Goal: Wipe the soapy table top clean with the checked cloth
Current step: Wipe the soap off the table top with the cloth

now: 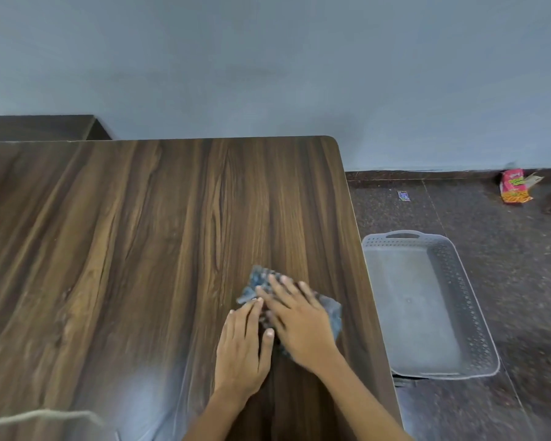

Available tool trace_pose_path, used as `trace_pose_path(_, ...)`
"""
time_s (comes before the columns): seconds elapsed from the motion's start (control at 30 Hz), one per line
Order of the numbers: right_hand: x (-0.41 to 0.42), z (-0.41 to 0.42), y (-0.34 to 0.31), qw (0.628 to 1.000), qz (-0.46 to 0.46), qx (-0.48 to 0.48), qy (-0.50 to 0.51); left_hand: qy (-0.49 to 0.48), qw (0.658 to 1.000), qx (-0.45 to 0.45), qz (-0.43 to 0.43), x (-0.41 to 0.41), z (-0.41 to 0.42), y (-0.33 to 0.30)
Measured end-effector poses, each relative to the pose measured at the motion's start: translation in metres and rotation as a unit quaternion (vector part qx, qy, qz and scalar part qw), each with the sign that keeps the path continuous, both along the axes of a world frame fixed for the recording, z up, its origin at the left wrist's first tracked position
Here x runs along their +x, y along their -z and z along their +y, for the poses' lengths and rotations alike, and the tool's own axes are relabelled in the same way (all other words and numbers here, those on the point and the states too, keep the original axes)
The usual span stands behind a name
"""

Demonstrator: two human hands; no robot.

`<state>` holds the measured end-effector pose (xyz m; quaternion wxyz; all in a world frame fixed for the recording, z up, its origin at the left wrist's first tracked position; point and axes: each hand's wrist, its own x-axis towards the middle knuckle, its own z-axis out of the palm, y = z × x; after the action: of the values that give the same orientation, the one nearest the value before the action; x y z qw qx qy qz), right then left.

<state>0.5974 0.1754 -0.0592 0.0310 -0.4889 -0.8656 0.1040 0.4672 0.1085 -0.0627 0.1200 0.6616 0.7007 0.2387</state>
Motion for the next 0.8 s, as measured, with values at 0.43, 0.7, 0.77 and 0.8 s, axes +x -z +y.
trace_pose_path(0.43, -0.03, 0.078, -0.015, 0.978, -0.011, -0.03, 0.206, -0.063, 0.997, -0.012, -0.048, -0.008, -0.007, -0.003)
trace_pose_path(0.7, -0.027, -0.077, -0.008, 0.995, -0.032, -0.013, -0.098, -0.171, 0.978, 0.01, -0.117, -0.035, -0.042, -0.003)
trace_pose_path(0.77, 0.008, -0.116, -0.006, 0.995, -0.055, -0.01, -0.083, -0.113, 0.991, -0.01, -0.072, -0.035, -0.048, -0.002)
trace_pose_path(0.8, 0.026, -0.133, -0.005, 0.996, -0.062, -0.011, -0.058, -0.083, 0.995, -0.018, -0.054, -0.034, -0.05, -0.001)
